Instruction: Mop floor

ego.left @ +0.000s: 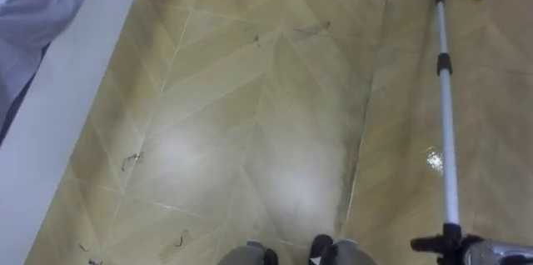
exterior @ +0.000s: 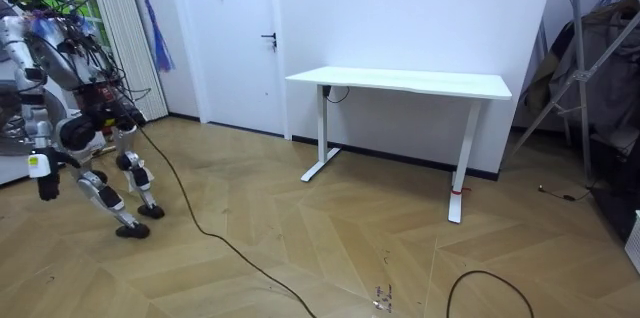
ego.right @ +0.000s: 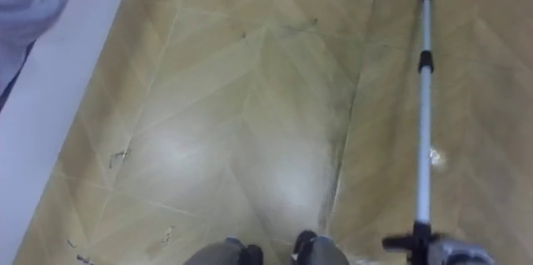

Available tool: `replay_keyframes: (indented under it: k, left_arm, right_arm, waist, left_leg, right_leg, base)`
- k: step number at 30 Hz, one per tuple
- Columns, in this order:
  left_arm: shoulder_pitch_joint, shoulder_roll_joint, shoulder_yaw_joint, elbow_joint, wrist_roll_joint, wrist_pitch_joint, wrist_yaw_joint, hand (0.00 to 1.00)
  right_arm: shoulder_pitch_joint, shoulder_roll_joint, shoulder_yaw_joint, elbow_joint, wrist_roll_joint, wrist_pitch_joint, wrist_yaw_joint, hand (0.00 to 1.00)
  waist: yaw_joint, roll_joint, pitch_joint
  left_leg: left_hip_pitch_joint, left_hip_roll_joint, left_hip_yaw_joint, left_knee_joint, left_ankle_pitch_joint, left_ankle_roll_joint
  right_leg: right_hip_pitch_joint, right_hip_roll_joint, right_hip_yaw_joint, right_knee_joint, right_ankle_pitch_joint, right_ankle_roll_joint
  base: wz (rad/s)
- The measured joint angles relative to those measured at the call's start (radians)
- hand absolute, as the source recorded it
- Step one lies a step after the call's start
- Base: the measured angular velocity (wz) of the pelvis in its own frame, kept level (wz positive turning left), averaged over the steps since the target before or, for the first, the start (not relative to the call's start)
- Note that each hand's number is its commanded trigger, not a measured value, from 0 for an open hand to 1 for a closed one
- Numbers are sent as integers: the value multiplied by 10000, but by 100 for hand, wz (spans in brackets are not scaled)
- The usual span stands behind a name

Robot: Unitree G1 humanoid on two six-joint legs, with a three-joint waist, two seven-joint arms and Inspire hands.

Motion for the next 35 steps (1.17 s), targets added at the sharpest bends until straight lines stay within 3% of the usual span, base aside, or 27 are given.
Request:
replay_keyframes:
  k: [3,6,9,11,13,14,17,23,29,35]
  left_arm:
    - [80,-86,71,106,248,44,-99,0]
    - [202,-291,70,90,635,235,-179,0]
    - [75,-372,230,252,912,177,-116,0]
    - [55,-492,474,351,1040,161,-95,0]
    - [61,-496,504,497,1188,82,-43,0]
    - [68,-492,508,509,1213,20,74,0]
    - [176,-494,1044,579,1207,10,312,0]
    - [385,-492,2046,621,1296,7,542,0]
    - [650,-512,2079,619,1758,167,560,0]
    - [698,-557,2089,429,1775,365,558,0]
  right_arm:
    - [572,84,-144,136,-8,-66,319,100]
    - [1087,281,-103,147,-11,-406,458,100]
    - [1801,942,-112,207,66,-700,382,100]
    - [2585,1327,-103,279,284,-879,392,100]
    - [3134,1457,25,278,200,-892,410,100]
    - [3430,1464,27,282,-39,-891,424,100]
    - [4037,1464,-47,271,-1197,-878,358,100]
    - [4849,1580,-431,-246,-3077,-679,168,100]
    - [4934,1845,-835,-529,-3851,-311,225,100]
    - [4927,1993,-1031,-829,-4024,11,148,100]
  waist:
    - [62,-122,-6]
    - [51,-37,16]
    - [-179,85,0]
    - [-390,255,-94]
    - [-518,233,-170]
    - [-774,292,-236]
    - [-1012,272,-282]
    - [-1290,-47,-363]
    - [-1433,-231,-330]
    - [-1441,-223,-285]
  left_leg:
    - [378,155,102,-85,-86,-109]
    - [1149,174,109,-1152,-157,-95]
    - [2136,220,15,-2374,-41,-9]
    - [3137,305,34,-3310,253,-54]
    - [3982,263,117,-4356,630,-79]
    - [4429,182,5,-4924,864,-88]
    - [5605,160,301,-6028,1211,-153]
    - [6997,219,315,-6747,1376,-299]
    - [7780,327,304,-7051,1377,-305]
    - [7915,321,315,-7059,1377,-305]
  right_leg:
    - [414,171,46,-131,-129,17]
    - [940,257,70,-703,183,-18]
    - [1789,404,-49,-1625,550,-56]
    - [2839,588,-52,-2617,896,-30]
    - [3603,615,-28,-3404,1140,-18]
    - [3997,615,-50,-3824,1256,26]
    - [4789,692,206,-4325,1320,32]
    - [5919,905,373,-4971,1319,30]
    - [6815,1070,394,-5519,1410,19]
    - [6909,1069,410,-5500,1412,25]
  base:
    - [35]
    - [-12]
    - [3]
    - [-2]
    - [-5]
    - [9]
    - [-20]
    - [-17]
    - [-1]
    - [-1]
